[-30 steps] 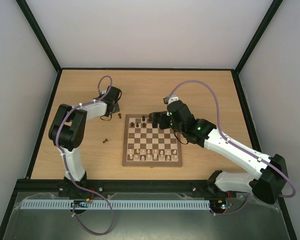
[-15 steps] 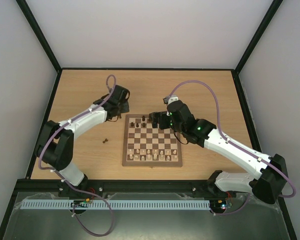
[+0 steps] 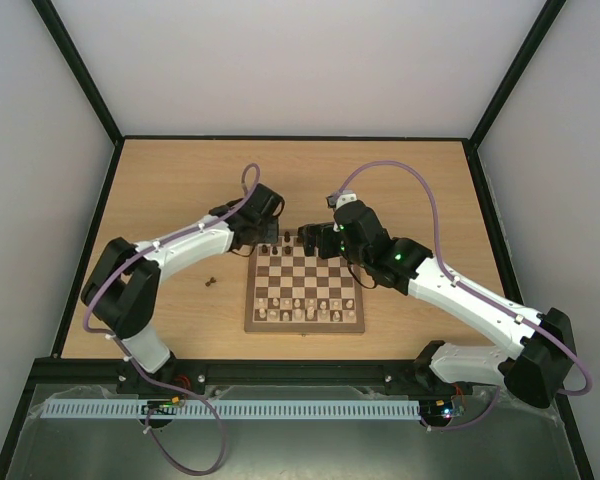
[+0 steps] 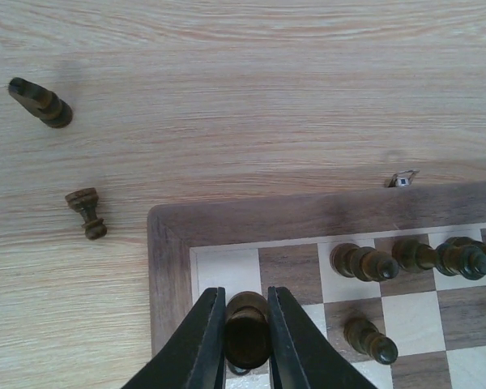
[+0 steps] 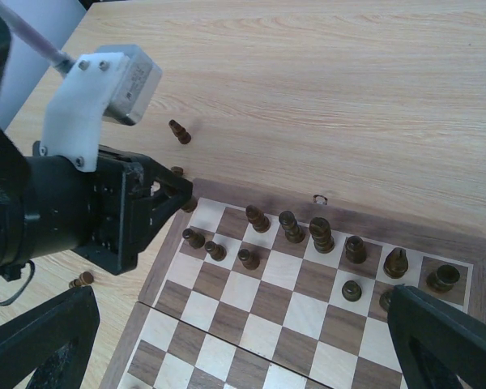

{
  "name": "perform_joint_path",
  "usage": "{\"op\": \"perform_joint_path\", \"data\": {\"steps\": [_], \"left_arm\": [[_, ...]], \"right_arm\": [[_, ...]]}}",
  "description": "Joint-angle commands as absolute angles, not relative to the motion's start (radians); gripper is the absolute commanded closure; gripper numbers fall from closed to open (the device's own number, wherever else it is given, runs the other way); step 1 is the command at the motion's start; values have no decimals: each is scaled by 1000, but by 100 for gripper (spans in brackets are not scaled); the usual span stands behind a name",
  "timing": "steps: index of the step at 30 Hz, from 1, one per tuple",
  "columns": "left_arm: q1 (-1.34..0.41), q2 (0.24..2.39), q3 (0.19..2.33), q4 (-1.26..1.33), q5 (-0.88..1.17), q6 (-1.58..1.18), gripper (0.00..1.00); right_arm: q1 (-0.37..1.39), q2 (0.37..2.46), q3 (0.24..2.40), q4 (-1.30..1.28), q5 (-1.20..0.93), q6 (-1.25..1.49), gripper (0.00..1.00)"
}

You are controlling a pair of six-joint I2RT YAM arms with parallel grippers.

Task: Set up the chess pieces on the board
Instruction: Place the chess piece on the chessboard.

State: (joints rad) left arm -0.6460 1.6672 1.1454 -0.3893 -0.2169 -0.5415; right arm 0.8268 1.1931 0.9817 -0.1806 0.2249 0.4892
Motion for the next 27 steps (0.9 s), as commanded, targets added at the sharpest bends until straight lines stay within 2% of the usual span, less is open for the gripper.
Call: {"op": "perform_joint_path", "data": {"steps": [1,27], "left_arm": [[-662,1704,1181,-415,-233,-533,86],[-660,1812,1189,-381,-279,-534,81]], "right_arm": [[831,1189,979,-188,238,480,2],[832,1183,977,-186,232,479,1]]}}
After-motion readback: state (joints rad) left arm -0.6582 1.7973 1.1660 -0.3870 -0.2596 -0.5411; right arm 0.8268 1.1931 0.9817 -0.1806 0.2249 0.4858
